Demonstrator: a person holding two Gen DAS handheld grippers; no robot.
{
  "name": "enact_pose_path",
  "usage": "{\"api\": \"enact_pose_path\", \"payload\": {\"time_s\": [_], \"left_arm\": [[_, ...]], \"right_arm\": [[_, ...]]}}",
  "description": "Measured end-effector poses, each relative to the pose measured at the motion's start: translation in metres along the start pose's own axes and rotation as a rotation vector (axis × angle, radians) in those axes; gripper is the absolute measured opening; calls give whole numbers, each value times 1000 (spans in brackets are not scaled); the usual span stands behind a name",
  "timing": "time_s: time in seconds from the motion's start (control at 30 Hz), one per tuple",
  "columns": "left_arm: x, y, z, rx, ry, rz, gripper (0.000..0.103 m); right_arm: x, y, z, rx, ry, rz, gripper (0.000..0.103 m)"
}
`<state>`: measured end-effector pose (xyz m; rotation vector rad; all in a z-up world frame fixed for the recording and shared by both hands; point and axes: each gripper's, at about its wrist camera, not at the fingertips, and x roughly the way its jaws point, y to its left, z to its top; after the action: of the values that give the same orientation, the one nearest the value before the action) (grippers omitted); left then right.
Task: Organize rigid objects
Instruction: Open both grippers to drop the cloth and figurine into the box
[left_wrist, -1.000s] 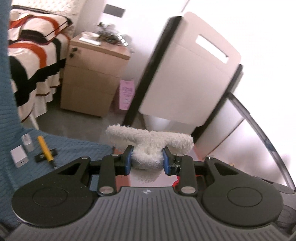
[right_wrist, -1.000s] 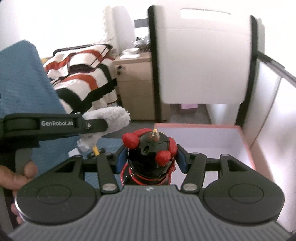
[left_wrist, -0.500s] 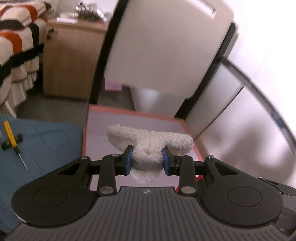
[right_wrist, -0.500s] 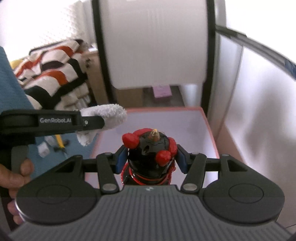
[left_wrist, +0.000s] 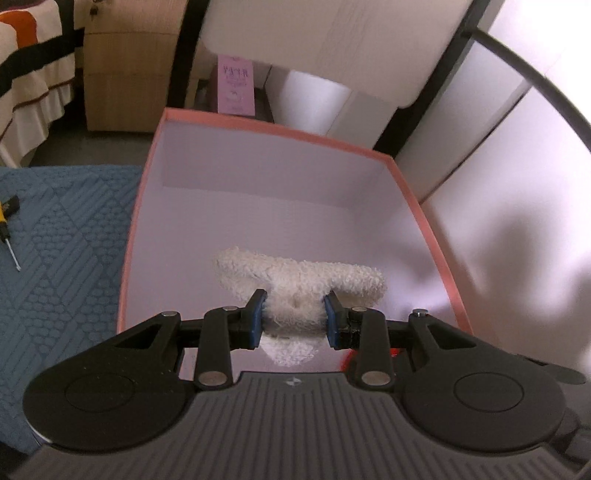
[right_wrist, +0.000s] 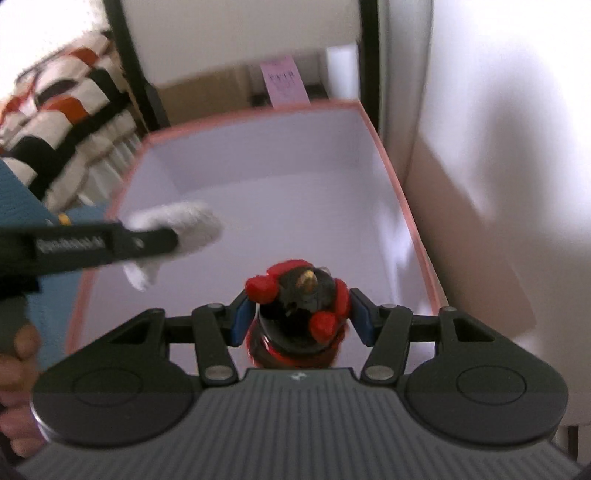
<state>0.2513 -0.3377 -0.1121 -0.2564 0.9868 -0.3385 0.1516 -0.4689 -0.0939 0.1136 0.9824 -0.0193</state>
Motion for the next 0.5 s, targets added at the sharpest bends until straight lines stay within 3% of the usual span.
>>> {"api": "enact_pose_path", "payload": {"time_s": [0.2, 0.27, 0.33, 0.5], "left_arm": [[12, 1, -4, -25, 29, -7, 39], [11, 1, -4, -20, 29, -3, 45], [4, 0, -3, 1, 8, 4, 51], [-24, 1, 4, 2, -55, -13, 52]], "right_arm": [[9, 3, -5, -10, 8, 3, 55], [7, 2, 0, -2, 1, 2, 55], [1, 3, 4, 5, -18, 9, 55], [-23, 2, 11, 9, -77, -1, 55]]}}
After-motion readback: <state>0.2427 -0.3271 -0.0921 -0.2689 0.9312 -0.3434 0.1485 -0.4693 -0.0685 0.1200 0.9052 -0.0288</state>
